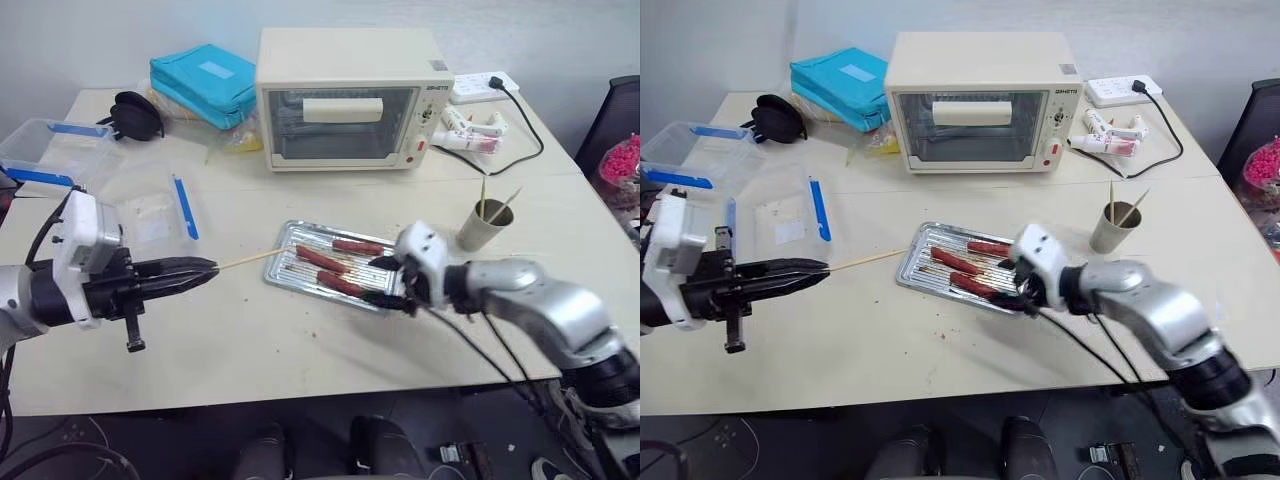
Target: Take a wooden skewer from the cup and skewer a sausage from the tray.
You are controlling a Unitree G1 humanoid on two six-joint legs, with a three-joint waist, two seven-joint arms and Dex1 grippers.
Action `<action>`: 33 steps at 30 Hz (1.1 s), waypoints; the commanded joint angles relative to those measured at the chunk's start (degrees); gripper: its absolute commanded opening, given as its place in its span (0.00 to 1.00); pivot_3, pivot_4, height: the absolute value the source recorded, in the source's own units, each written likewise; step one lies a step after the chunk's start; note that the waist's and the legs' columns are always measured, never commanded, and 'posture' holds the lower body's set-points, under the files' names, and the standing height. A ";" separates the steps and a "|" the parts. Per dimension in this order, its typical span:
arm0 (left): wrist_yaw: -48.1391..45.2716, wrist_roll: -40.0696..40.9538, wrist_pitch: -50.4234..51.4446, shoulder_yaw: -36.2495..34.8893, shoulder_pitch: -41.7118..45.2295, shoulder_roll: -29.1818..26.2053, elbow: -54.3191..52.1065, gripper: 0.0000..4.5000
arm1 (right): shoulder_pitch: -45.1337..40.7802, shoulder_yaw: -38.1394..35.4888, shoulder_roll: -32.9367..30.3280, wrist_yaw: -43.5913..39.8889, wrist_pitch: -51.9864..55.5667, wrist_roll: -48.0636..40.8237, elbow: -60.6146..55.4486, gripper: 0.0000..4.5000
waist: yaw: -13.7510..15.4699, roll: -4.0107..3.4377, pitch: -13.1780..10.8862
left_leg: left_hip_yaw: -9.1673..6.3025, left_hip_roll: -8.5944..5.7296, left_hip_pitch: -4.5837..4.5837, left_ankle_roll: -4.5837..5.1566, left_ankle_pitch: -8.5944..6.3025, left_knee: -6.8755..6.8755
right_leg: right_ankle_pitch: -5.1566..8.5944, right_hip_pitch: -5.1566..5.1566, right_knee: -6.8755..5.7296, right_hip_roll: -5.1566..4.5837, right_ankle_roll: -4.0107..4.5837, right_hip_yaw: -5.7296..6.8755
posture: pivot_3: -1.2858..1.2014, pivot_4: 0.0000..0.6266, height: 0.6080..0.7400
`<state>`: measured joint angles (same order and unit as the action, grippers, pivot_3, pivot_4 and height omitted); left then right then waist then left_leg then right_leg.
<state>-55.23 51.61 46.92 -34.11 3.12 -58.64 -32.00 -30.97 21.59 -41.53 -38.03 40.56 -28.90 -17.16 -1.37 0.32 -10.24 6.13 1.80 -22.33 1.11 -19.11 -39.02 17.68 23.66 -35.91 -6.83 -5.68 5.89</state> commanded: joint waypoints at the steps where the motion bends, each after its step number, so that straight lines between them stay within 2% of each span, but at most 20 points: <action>1: -0.19 0.86 -0.53 -2.69 -0.59 -0.94 -1.85 0.00 | -2.03 0.42 2.61 0.95 -2.00 5.63 1.45 0.79 | -0.02 0.00 0.00 | 0.00 -0.01 0.00 0.00 0.00 0.00 | 0.00 0.00 0.01 -0.01 0.00 0.00 | 0.52 0.24 1.00; 8: 0.77 1.01 -0.86 -2.52 -1.08 -0.31 -2.33 0.00 | -2.43 -2.57 7.08 1.70 1.32 7.93 2.18 0.79 | -0.11 0.00 0.00 | 0.01 0.01 0.01 -0.02 0.00 0.01 | 0.01 0.00 0.00 0.02 0.01 -0.01 | 0.52 0.24 1.00; 9: 0.79 0.94 -1.02 -2.31 -0.94 -0.33 -2.14 0.00 | -2.44 -2.73 7.26 1.60 1.71 7.98 2.09 0.71 | -0.09 0.00 0.00 | 0.01 0.01 0.00 -0.02 0.00 0.01 | 0.01 0.00 0.00 0.02 0.01 0.00 | 0.52 0.24 1.00; 10: 0.78 0.94 -1.14 -2.06 -0.68 -0.39 -1.88 0.00 | -2.49 -2.81 7.53 1.63 2.19 7.96 1.97 0.68 | -0.10 0.00 0.00 | 0.00 0.00 0.01 -0.02 0.00 0.01 | 0.01 -0.01 0.00 0.01 0.01 0.00 | 0.52 0.24 1.00; 23: 1.37 0.29 -2.65 1.02 2.39 -0.43 -0.55 0.00 | -1.74 -1.47 10.76 1.47 3.75 11.57 2.68 0.68 | -0.17 0.00 0.00 | 0.02 0.00 0.01 -0.02 -0.01 0.01 | 0.01 0.00 -0.02 0.03 0.01 -0.01 | 0.52 0.24 1.00; 26: 1.60 0.31 -2.70 1.20 2.66 -0.40 -0.51 0.00 | -1.74 -1.46 11.76 1.63 3.62 12.89 4.27 0.57 | -0.17 0.00 0.00 | 0.02 0.00 0.01 -0.02 -0.01 0.01 | 0.01 0.00 -0.03 0.04 0.01 -0.02 | 0.52 0.24 1.00; 30: 1.92 0.48 -2.60 1.22 2.97 -0.46 -0.58 0.00 | -1.58 -1.31 12.61 1.42 3.43 14.38 5.66 0.26 | -0.16 0.00 0.00 | 0.03 0.00 0.02 -0.02 0.00 0.00 | 0.01 0.00 -0.04 0.05 0.01 -0.01 | 0.52 0.24 1.00; 33: 1.96 0.29 -2.72 1.29 3.16 -0.51 -0.28 0.00 | -1.10 -1.22 12.78 0.89 3.65 14.93 5.19 0.06 | -0.19 0.01 0.01 | 0.03 0.00 0.03 -0.02 0.00 0.00 | 0.01 0.00 -0.04 0.05 0.01 0.00 | 0.52 0.24 1.00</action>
<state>-53.34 51.62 45.10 -32.42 5.76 -58.81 -32.53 -32.59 20.30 -29.10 -36.63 44.68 -14.48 -10.85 -1.56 0.32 -10.24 6.16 1.80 -22.30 1.09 -19.11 -39.02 17.68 23.65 -35.95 -6.77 -5.67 5.88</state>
